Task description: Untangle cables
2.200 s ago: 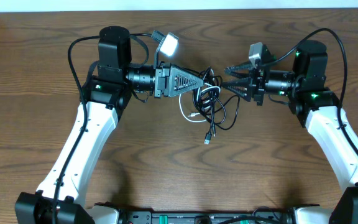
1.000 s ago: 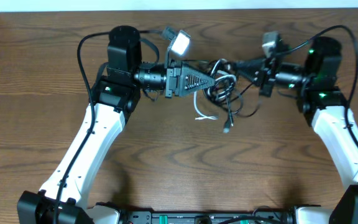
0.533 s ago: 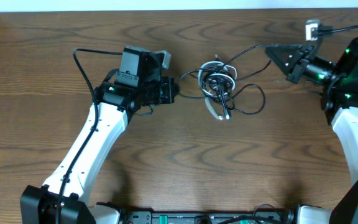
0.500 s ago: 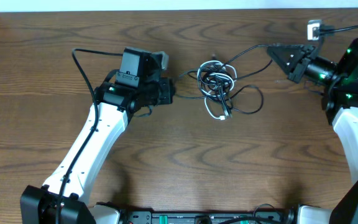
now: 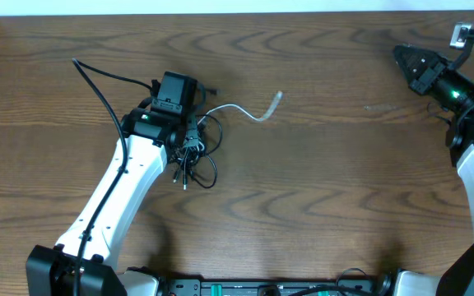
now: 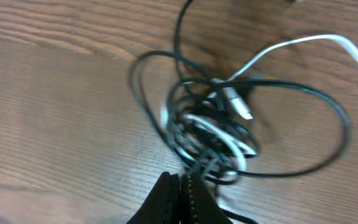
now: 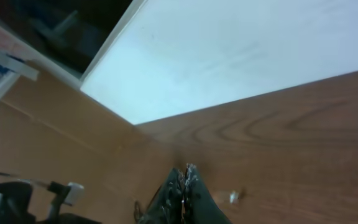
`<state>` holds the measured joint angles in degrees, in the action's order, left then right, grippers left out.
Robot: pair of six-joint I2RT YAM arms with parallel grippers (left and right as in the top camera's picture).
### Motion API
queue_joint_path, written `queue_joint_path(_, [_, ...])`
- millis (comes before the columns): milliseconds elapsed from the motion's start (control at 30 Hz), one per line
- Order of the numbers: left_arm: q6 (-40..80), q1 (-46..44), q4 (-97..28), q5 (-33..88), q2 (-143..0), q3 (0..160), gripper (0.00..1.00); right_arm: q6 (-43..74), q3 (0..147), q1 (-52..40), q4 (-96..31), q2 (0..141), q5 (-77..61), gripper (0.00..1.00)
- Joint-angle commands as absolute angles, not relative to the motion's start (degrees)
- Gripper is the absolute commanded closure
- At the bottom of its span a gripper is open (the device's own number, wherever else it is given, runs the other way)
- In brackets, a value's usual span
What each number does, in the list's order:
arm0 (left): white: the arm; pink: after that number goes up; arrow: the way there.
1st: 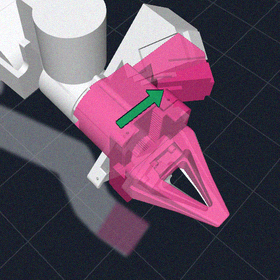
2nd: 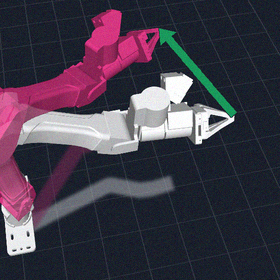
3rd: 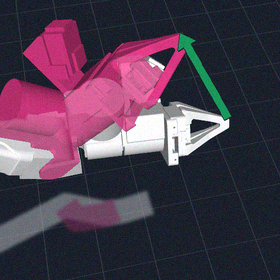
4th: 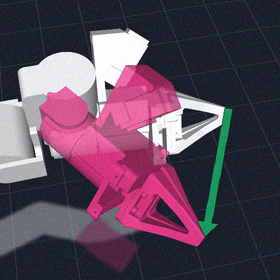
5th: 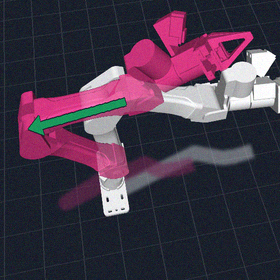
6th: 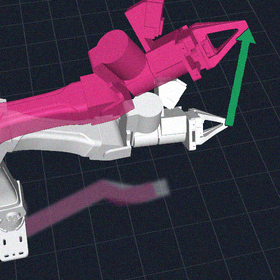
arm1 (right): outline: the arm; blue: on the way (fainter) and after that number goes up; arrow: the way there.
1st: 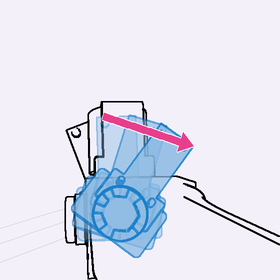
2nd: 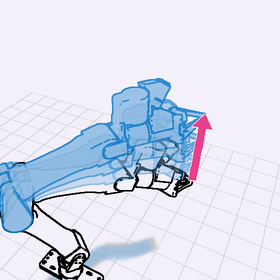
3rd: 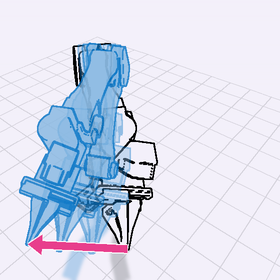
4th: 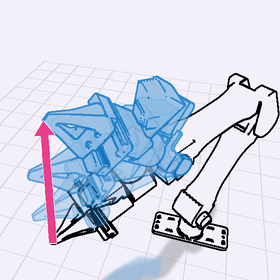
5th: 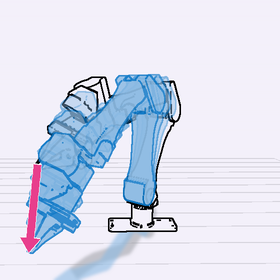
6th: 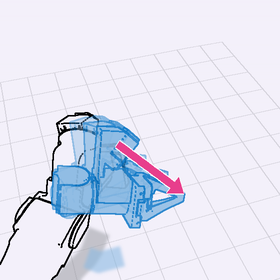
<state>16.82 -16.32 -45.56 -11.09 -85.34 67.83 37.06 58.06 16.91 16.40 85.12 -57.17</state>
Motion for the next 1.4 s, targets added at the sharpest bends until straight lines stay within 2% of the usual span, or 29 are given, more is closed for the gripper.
queue_joint_path(0, [14.6,-16.5,-44.1,-3.4,-85.4,67.8,0.93,37.6,58.8,14.3,16.4,85.0,-63.5,0.99])
queue_joint_path(33, [14.6,-16.5,-44.1,-3.6,-85.4,67.8,0.89,36.7,58.8,13.1,16.4,85.0,-65.0,0.97])
queue_joint_path(133, [14.7,-16.4,-44.9,-6.7,-85.4,67.8,0.75,33.9,58.8,9.4,14.2,85.0,-65.7,0.74])
queue_joint_path(167, [15.2,-16.3,-45.5,-8.5,-85.4,67.8,0.69,32.6,58.8,8.1,13.0,85.0,-65.5,0.73])
queue_joint_path(233, [18.0,-16.0,-47.5,-13.8,-85.5,67.8,0.61,28.9,58.8,5.1,8.3,85.0,-62.7,0.64])
queue_joint_path(267, [19.4,-15.5,-48.4,-15.1,-85.6,67.8,0.59,27.0,58.8,3.8,5.9,85.0,-60.9,0.60])
queue_joint_path(367, [23.1,-13.1,-50.0,-15.5,-85.7,67.8,0.57,21.9,58.8,-0.7,-1.7,85.0,-53.1,0.56])
queue_joint_path(433, [24.1,-11.3,-50.2,-14.2,-85.7,67.8,0.56,19.8,58.8,-3.9,-5.6,85.0,-46.7,0.56])
queue_joint_path(500, [24.2,-9.0,-50.1,-11.4,-85.7,67.8,0.56,18.8,58.8,-6.7,-7.8,85.0,-41.8,0.69])
queue_joint_path(533, [24.4,-7.6,-50.1,-10.0,-85.7,67.8,0.56,18.7,58.8,-8.4,-8.9,85.0,-38.6,0.70])
queue_joint_path(567, [24.8,-5.4,-50.1,-7.8,-85.7,67.8,0.56,18.5,58.8,-11.4,-10.4,85.0,-32.8,0.99])
queue_joint_path(667, [24.8,-2.1,-50.1,-5.0,-85.7,67.8,0.57,18.5,58.8,-15.9,-12.6,85.0,-24.0,0.99])
queue_joint_path(900, [24.7,1.1,-51.0,-4.9,-85.7,67.8,0.69,20.9,58.8,-21.8,-14.3,85.0,-13.4,0.99])
queue_joint_path(1167, [24.7,1.1,-52.0,-4.9,-85.7,67.8,0.71,35.6,61.8,-22.4,-26.3,85.0,-7.1,0.99])
queue_joint_path(1367, [24.7,1.1,-52.1,-4.9,-85.7,67.8,0.71,37.7,66.6,-22.4,-34.6,85.0,-4.5,0.99])
